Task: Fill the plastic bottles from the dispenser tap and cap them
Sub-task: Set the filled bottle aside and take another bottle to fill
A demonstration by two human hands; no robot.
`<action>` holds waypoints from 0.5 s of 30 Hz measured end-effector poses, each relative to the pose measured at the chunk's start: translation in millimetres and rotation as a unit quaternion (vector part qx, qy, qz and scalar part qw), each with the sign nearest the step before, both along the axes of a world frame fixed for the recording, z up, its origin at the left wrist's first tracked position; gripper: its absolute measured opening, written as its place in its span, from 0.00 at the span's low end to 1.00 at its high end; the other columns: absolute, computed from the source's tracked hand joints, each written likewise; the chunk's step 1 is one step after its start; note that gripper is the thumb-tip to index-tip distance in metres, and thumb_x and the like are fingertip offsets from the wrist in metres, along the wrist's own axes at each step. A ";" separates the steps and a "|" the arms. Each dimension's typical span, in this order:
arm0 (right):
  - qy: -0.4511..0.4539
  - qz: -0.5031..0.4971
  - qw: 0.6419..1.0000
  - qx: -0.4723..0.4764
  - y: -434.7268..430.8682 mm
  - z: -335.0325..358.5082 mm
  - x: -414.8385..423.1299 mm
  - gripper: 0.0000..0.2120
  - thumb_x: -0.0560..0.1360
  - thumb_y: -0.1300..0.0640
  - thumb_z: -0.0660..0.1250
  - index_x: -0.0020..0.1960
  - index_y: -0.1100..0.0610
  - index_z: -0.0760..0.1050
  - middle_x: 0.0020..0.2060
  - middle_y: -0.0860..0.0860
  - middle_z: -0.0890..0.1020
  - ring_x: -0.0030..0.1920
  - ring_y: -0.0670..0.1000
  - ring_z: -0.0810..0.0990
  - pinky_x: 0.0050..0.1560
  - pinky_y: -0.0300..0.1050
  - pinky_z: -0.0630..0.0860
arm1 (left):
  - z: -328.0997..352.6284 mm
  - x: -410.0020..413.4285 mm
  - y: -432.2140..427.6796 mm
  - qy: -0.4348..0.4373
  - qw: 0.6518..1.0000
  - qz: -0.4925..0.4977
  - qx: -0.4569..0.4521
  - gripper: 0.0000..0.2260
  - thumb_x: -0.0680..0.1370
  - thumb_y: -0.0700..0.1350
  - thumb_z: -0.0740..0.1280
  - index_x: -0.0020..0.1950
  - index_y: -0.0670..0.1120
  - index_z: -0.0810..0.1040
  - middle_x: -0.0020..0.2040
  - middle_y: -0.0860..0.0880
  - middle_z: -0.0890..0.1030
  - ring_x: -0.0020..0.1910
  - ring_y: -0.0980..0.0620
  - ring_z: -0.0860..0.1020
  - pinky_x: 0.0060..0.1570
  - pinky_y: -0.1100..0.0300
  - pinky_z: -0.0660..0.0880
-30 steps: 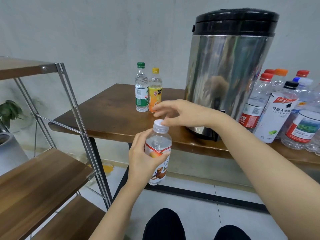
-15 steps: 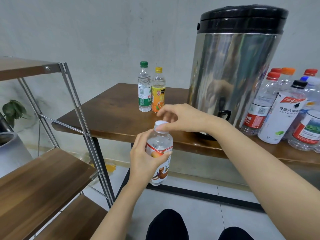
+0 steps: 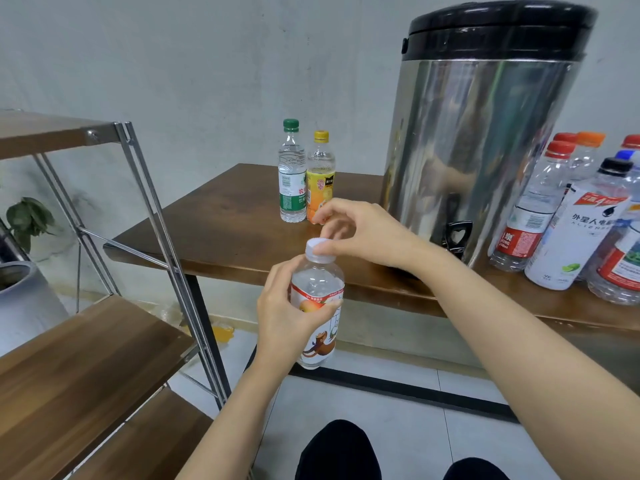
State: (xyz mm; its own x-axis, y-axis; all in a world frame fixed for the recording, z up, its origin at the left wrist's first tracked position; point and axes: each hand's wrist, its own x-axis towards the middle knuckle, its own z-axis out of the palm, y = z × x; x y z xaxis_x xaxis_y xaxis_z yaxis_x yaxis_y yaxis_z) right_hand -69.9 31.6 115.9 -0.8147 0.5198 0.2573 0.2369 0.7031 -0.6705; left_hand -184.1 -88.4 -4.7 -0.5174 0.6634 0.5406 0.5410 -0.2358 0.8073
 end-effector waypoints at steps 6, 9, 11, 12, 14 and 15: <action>0.130 -0.179 0.962 0.161 28.4 -52.2 -28.9 0.18 0.79 0.43 0.63 0.65 0.51 0.74 0.58 0.46 0.76 0.60 0.48 0.71 0.56 0.47 0.73 | 27.3 -29.4 8.9 -0.022 0.997 0.039 0.065 0.32 0.65 0.42 0.82 0.64 0.56 0.74 0.57 0.58 0.76 0.58 0.56 0.78 0.55 0.58 0.79; 0.057 -0.238 0.944 0.223 45.7 -79.1 -50.9 0.20 0.81 0.46 0.62 0.69 0.53 0.71 0.65 0.49 0.74 0.66 0.52 0.67 0.62 0.50 0.72 | 48.7 -50.6 19.5 -0.010 0.993 0.078 0.091 0.32 0.65 0.42 0.81 0.65 0.56 0.72 0.58 0.60 0.75 0.58 0.55 0.78 0.57 0.56 0.78; -0.008 -0.256 0.940 0.226 55.3 -92.7 -68.1 0.21 0.81 0.47 0.61 0.72 0.53 0.69 0.68 0.50 0.72 0.68 0.54 0.66 0.64 0.52 0.70 | 61.8 -63.8 30.6 0.002 0.991 0.094 0.098 0.32 0.66 0.43 0.81 0.66 0.56 0.71 0.59 0.58 0.75 0.59 0.58 0.77 0.57 0.63 0.75; -0.037 -0.262 0.939 0.221 59.8 -97.6 -76.8 0.22 0.81 0.46 0.60 0.72 0.53 0.68 0.68 0.51 0.72 0.69 0.54 0.65 0.65 0.52 0.69 | 66.7 -71.1 37.5 0.009 0.990 0.101 0.097 0.32 0.67 0.43 0.80 0.67 0.54 0.71 0.60 0.57 0.74 0.59 0.59 0.76 0.57 0.67 0.74; -0.087 -0.271 0.936 0.208 68.0 -105.2 -92.2 0.23 0.82 0.45 0.58 0.74 0.52 0.66 0.70 0.51 0.71 0.70 0.54 0.65 0.67 0.52 0.67 | 72.6 -87.1 53.2 0.012 0.989 0.117 0.095 0.32 0.67 0.42 0.80 0.69 0.50 0.73 0.61 0.55 0.74 0.60 0.59 0.74 0.56 0.74 0.71; -0.106 -0.274 0.934 0.201 71.6 -108.0 -98.8 0.23 0.82 0.45 0.58 0.74 0.52 0.65 0.70 0.51 0.71 0.71 0.55 0.65 0.68 0.53 0.66 | 73.9 -95.9 61.5 0.010 0.988 0.125 0.095 0.32 0.67 0.42 0.80 0.69 0.49 0.73 0.61 0.54 0.75 0.60 0.59 0.74 0.55 0.77 0.69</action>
